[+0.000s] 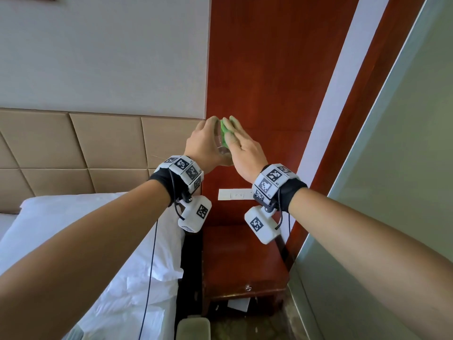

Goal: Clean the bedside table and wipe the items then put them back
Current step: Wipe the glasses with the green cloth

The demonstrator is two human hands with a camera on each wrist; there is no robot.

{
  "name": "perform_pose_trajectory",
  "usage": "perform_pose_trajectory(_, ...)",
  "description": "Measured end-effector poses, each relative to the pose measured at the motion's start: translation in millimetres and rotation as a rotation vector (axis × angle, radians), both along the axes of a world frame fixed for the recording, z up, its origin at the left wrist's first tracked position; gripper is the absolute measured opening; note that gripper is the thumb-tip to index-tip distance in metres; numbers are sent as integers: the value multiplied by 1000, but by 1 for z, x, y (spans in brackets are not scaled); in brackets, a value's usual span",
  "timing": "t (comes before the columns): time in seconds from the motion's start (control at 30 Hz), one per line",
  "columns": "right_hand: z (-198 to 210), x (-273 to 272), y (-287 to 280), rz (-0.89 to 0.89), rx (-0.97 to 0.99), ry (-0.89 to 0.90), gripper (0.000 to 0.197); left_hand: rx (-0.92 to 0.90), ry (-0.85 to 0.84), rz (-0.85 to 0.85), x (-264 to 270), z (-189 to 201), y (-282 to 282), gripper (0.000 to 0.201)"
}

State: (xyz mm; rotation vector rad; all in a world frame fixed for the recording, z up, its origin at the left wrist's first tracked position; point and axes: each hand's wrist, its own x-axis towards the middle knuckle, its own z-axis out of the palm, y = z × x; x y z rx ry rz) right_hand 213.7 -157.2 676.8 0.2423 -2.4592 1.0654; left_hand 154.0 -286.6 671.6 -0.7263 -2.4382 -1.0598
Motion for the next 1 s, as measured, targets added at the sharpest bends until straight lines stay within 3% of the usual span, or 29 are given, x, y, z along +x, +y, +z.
perform_pose_trajectory(0.13, 7, -7, 3, -47, -207, -2, 41, -79, 91, -38, 9, -4, 5, 109)
perform_pose_trajectory(0.33, 15, -8, 10, -47, -734, -229, 26, -39, 208, -97, 21, -14, 4, 102)
perform_pose_trajectory(0.43, 19, 0, 16, -12, -1048, -378, 31, -4, 224, -120, 25, -13, 5, 103)
perform_pose_trajectory(0.67, 6, 5, 15, 49, -1165, -440, 34, -13, 182, -165, 25, -13, 5, 109)
perform_pose_trajectory(0.8, -5, 2, 10, -105, -945, -398, 45, -40, 128, -105, 20, -13, 6, 111)
perform_pose_trajectory(0.93, -14, 6, 6, -92, -254, -194, 51, -70, 89, -38, 14, -10, 7, 104)
perform_pose_trajectory(1.0, -12, 9, 6, -83, -49, -93, 51, -88, 74, -31, 13, -11, 8, 104)
